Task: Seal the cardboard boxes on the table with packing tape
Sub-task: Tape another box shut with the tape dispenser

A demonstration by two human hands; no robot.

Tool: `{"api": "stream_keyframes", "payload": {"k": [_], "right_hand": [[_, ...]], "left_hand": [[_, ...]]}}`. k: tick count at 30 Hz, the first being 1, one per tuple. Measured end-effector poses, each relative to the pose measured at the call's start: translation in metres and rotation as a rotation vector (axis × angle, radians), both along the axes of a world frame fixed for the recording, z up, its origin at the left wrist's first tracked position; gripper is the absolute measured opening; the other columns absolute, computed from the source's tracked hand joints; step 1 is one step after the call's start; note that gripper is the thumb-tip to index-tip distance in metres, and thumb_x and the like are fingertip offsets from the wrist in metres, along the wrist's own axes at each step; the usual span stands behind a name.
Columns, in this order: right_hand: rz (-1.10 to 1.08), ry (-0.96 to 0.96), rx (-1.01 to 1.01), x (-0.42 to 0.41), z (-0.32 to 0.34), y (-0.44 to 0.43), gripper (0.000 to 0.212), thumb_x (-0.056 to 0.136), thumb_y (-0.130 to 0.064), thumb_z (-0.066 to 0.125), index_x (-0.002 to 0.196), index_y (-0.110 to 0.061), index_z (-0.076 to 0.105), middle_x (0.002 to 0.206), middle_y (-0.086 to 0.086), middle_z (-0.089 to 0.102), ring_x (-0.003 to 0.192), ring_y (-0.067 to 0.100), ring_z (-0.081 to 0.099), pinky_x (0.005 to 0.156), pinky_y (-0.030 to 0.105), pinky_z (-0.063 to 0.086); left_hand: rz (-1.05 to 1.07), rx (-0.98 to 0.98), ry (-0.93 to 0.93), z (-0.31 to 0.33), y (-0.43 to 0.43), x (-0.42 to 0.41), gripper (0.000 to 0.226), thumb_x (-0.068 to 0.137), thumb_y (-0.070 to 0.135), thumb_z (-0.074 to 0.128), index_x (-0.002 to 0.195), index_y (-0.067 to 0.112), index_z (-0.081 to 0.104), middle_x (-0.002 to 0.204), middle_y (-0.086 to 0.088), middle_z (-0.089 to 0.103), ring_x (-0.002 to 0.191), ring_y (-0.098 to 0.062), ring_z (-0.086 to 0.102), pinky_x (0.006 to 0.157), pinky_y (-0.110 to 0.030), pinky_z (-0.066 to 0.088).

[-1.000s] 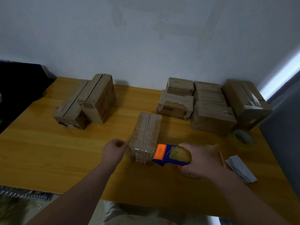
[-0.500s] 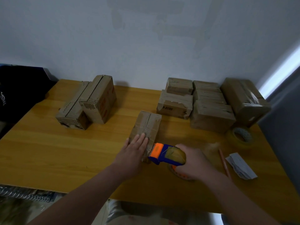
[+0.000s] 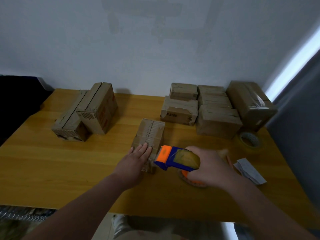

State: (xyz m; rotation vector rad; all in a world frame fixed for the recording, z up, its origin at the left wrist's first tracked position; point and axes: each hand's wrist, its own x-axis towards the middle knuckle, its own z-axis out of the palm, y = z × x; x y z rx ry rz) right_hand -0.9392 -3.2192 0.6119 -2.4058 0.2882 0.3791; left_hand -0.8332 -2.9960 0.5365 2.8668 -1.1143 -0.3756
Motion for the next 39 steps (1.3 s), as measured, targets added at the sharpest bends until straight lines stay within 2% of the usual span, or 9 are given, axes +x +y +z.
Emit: {"api": "stream_keyframes", "payload": {"k": [5,8,13,18,22,26,31,35,39], "right_hand": [[0.059,0.021,0.022,-0.003,0.016,-0.004,0.06,0.071,-0.024,0.079,0.117,-0.042,0.046,0.092,-0.009,0.061,0.076,0.013,0.067,0.057,0.019,0.054],[0.071,0.028,-0.015,-0.006,0.021,-0.015,0.059,0.069,-0.024,0.08,0.115,-0.041,0.048,0.091,-0.009,0.062,0.077,0.007,0.064,0.059,0.017,0.052],[0.071,0.055,-0.018,-0.002,0.01,-0.017,0.052,0.069,-0.018,0.079,0.111,-0.037,0.055,0.08,0.0,0.068,0.063,0.014,0.069,0.055,0.031,0.059],[0.091,0.14,-0.131,0.015,-0.013,-0.01,0.048,0.066,-0.028,0.079,0.105,-0.041,0.054,0.089,-0.008,0.064,0.075,0.009,0.065,0.068,0.035,0.06],[0.096,0.169,-0.157,0.031,-0.021,0.003,0.045,0.062,-0.023,0.079,0.098,-0.038,0.056,0.086,-0.006,0.063,0.071,0.012,0.065,0.064,0.039,0.061],[0.123,0.178,-0.207,0.046,-0.026,0.012,0.042,0.058,-0.027,0.078,0.094,-0.035,0.058,0.087,-0.007,0.061,0.078,0.012,0.062,0.07,0.04,0.06],[0.112,0.242,-0.181,0.057,-0.024,0.015,0.038,0.06,-0.026,0.076,0.094,-0.032,0.06,0.088,-0.004,0.062,0.078,0.015,0.064,0.07,0.037,0.06],[0.081,0.393,-0.072,0.063,-0.021,0.01,0.04,0.066,-0.02,0.073,0.105,-0.021,0.062,0.09,-0.001,0.062,0.072,0.013,0.061,0.059,0.028,0.049],[0.072,0.462,-0.013,0.066,-0.022,0.007,0.036,0.069,-0.022,0.07,0.104,-0.015,0.068,0.095,0.004,0.062,0.082,0.017,0.06,0.067,0.029,0.047]], "left_hand": [[-0.017,-0.008,-0.007,0.0,0.002,0.001,0.087,0.093,0.017,0.052,0.152,0.022,-0.01,0.16,0.0,-0.012,0.147,-0.015,-0.008,0.115,-0.029,-0.009],[-0.024,-0.015,-0.017,-0.001,0.002,0.002,0.086,0.092,0.018,0.052,0.152,0.021,-0.01,0.16,0.0,-0.012,0.147,-0.015,-0.008,0.114,-0.029,-0.01],[-0.018,-0.019,-0.023,-0.001,0.002,0.0,0.084,0.095,0.022,0.05,0.152,0.021,-0.011,0.16,0.0,-0.013,0.147,-0.015,-0.009,0.115,-0.029,-0.009],[-0.021,-0.032,-0.03,-0.004,0.002,0.001,0.083,0.095,0.022,0.051,0.152,0.022,-0.01,0.16,0.001,-0.012,0.147,-0.015,-0.009,0.114,-0.029,-0.01],[-0.01,-0.034,-0.026,-0.005,0.001,0.001,0.08,0.097,0.024,0.048,0.152,0.022,-0.009,0.161,0.0,-0.012,0.148,-0.016,-0.008,0.114,-0.029,-0.011],[-0.001,-0.05,-0.039,-0.006,0.001,0.001,0.077,0.098,0.023,0.046,0.152,0.021,-0.009,0.161,0.0,-0.01,0.148,-0.016,-0.007,0.113,-0.029,-0.01],[0.016,-0.067,-0.038,-0.007,0.0,0.001,0.075,0.099,0.02,0.045,0.153,0.021,-0.007,0.161,0.0,-0.01,0.148,-0.016,-0.007,0.114,-0.029,-0.01],[0.015,-0.047,-0.032,-0.008,0.0,0.003,0.074,0.1,0.019,0.044,0.152,0.021,-0.009,0.161,0.0,-0.011,0.148,-0.016,-0.008,0.115,-0.03,-0.01],[0.01,-0.04,-0.044,-0.007,0.0,0.003,0.074,0.1,0.016,0.043,0.152,0.021,-0.01,0.161,0.0,-0.011,0.147,-0.015,-0.007,0.115,-0.029,-0.009]]}}
